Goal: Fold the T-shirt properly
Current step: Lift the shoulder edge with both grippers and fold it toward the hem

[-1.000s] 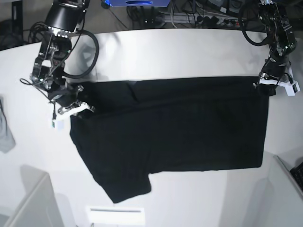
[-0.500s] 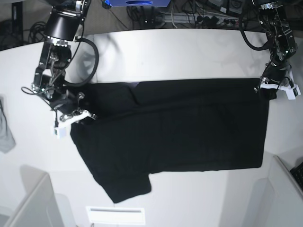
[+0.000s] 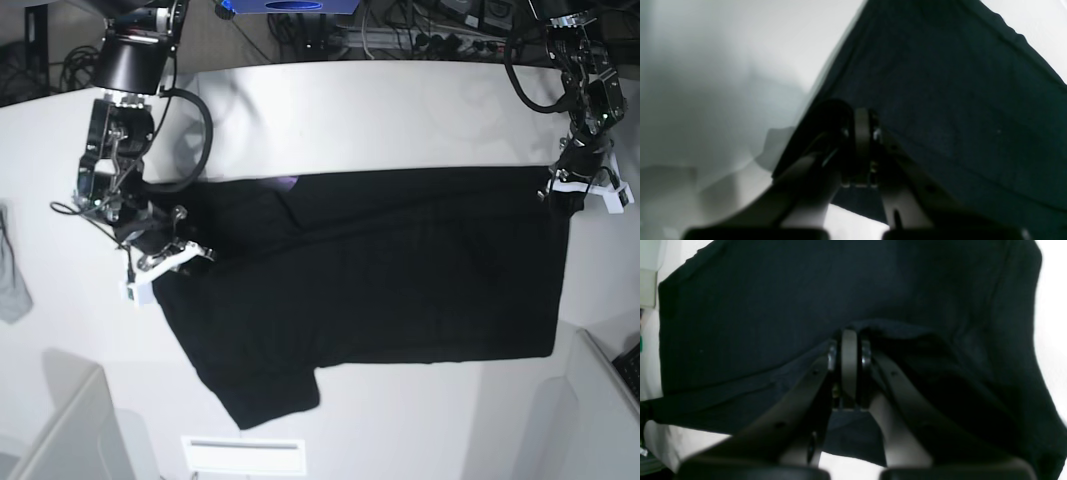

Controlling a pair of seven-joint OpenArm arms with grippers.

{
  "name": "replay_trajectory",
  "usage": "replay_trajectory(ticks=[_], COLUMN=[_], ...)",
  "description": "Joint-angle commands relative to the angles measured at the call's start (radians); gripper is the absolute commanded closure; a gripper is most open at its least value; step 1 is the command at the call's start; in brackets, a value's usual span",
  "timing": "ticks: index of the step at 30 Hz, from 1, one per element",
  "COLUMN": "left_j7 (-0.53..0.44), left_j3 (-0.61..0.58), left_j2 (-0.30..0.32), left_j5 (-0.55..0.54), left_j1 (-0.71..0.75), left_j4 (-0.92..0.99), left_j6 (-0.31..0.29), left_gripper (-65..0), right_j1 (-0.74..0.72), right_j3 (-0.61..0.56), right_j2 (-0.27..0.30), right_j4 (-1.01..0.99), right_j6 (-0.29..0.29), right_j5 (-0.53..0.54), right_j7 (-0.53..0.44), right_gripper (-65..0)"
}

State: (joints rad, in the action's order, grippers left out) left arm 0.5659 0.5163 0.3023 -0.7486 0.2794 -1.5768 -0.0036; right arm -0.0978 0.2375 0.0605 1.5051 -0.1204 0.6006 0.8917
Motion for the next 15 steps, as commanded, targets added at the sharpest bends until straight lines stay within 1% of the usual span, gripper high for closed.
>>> replay_trajectory(ticks=[1,4,11,12,15], left_j7=[-0.022,-0.022,-0.022,-0.022,-0.022], left_j3=[0.006,0.006,0.012,0.014,0.015], left_j2=[0.016,0.016,0.018,0.018,0.018], left_j5=[-0.002,-0.002,-0.002,-0.002,-0.002], left_j1=[-0.012,-0.024,-0.032,-0.041,-0.053], left_j4=[-0.014,-0.01,-0.007,-0.006,0.0], left_j6=[-0.005,-0.005,-0.005,-0.005,-0.005], left_gripper=[0.0,0.0,0.0,-1.3,-12.5], right_j1=[-0.03,-0.035,-0.035,-0.035,-0.033], right_j3=[0.001,0.001,0.007,0.007,0.009], right_j2=[0.008,0.008,0.008,0.008,0.009], right_j4=[-0.007,-0.05,-0.047,-0.047,-0.044], right_j6=[-0.003,-0.003,-0.003,-0.003,-0.003], right_j5=[0.009,0.011,0.011,0.011,0.011], right_j7=[-0.018,-0.018,-0.018,-0.018,-0.018], right_gripper=[0.0,0.0,0.0,0.0,-14.0])
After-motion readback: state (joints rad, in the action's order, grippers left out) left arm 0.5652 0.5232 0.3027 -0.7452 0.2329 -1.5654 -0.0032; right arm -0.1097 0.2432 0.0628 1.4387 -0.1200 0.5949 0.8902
